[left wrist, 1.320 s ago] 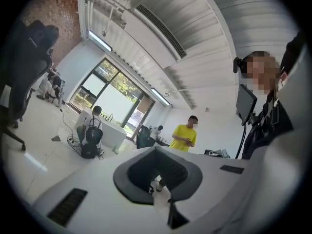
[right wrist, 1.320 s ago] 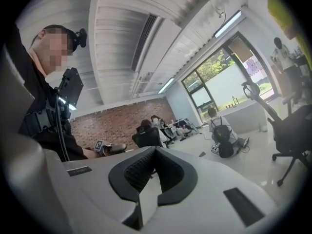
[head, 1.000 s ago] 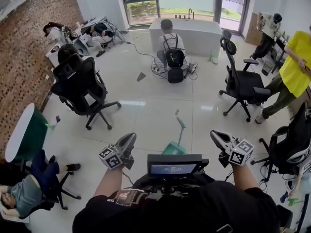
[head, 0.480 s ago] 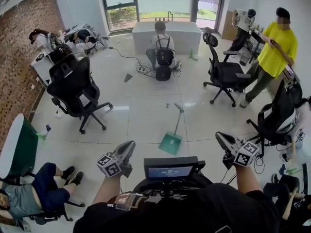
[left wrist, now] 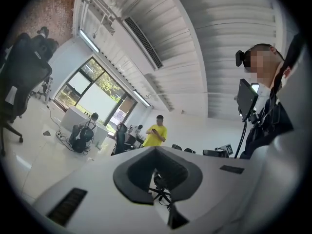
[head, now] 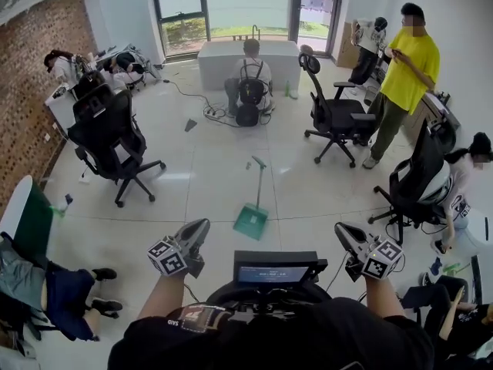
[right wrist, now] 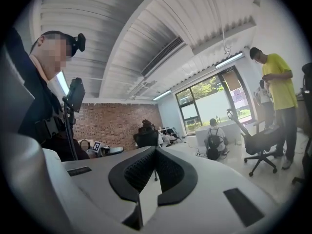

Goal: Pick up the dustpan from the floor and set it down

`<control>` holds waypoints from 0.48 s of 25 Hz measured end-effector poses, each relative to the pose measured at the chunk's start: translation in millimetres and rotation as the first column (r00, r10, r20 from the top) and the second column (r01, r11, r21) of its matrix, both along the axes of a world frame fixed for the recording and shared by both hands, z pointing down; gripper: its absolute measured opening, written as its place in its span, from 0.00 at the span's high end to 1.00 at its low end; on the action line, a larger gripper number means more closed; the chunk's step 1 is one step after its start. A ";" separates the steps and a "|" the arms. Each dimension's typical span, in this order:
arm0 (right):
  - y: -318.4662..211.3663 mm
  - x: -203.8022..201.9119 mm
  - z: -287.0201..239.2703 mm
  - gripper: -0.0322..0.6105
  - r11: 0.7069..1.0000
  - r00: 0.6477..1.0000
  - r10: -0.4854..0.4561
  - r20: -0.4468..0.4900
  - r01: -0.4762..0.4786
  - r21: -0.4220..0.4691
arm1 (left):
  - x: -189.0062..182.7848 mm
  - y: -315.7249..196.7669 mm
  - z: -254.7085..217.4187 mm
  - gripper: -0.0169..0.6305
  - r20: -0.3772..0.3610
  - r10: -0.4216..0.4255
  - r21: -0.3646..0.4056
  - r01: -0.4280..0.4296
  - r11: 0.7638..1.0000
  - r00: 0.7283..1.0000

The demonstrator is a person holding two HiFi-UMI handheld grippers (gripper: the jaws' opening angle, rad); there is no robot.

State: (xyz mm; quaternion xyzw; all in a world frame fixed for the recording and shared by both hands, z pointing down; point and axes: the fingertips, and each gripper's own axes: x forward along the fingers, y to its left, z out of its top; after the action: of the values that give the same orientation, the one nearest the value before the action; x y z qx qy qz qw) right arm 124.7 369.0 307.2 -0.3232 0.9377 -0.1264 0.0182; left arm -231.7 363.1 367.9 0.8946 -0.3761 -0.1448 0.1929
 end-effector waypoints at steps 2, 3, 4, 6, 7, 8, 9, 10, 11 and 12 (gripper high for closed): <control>53.5 56.4 20.4 0.93 1.000 0.999 -0.028 0.017 0.028 -0.009 | 62.8 42.0 8.1 0.96 0.000 -0.025 -0.006 0.025 1.000 1.000; 82.9 83.1 30.8 0.93 0.999 0.999 -0.046 0.026 0.046 -0.021 | 93.6 66.5 12.4 0.96 -0.004 -0.037 -0.011 0.037 0.999 0.999; 109.5 105.7 37.6 0.94 0.997 0.998 -0.063 0.028 0.064 -0.030 | 120.2 89.6 15.1 0.96 -0.009 -0.046 -0.016 0.046 0.999 0.999; 145.7 138.4 39.0 0.93 0.996 0.996 -0.084 0.013 0.084 -0.037 | 160.8 123.9 12.4 0.96 -0.028 -0.048 -0.027 0.047 0.999 0.998; 157.0 151.8 37.6 0.93 0.995 0.996 -0.087 0.008 0.087 -0.039 | 178.9 137.1 7.6 0.96 -0.040 -0.044 -0.035 0.043 0.998 0.998; 166.4 164.3 37.3 0.93 0.995 0.996 -0.088 0.010 0.089 -0.040 | 195.7 149.8 3.8 0.96 -0.048 -0.041 -0.041 0.039 0.998 0.998; 175.1 175.0 38.2 0.93 0.995 0.996 -0.090 0.016 0.091 -0.040 | 209.8 162.5 1.9 0.96 -0.048 -0.038 -0.044 0.036 0.998 0.998; 183.7 182.6 39.1 0.93 0.995 0.995 -0.092 0.021 0.093 -0.037 | 220.1 175.3 1.3 0.96 -0.041 -0.035 -0.044 0.033 0.998 0.999; 192.0 186.2 39.0 0.94 0.995 0.995 -0.094 0.026 0.095 -0.031 | 225.5 187.8 1.2 0.96 -0.030 -0.032 -0.042 0.031 0.999 0.999; 199.8 185.7 37.7 0.94 0.995 0.995 -0.095 0.029 0.095 -0.024 | 225.7 199.6 1.6 0.96 -0.017 -0.030 -0.041 0.030 0.999 0.999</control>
State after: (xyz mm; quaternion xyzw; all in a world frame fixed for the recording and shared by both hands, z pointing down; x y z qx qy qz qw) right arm 310.3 568.8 344.9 -0.2767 0.9499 -0.1435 0.0211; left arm -5.9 562.7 369.5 0.8835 -0.3907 -0.1477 0.2121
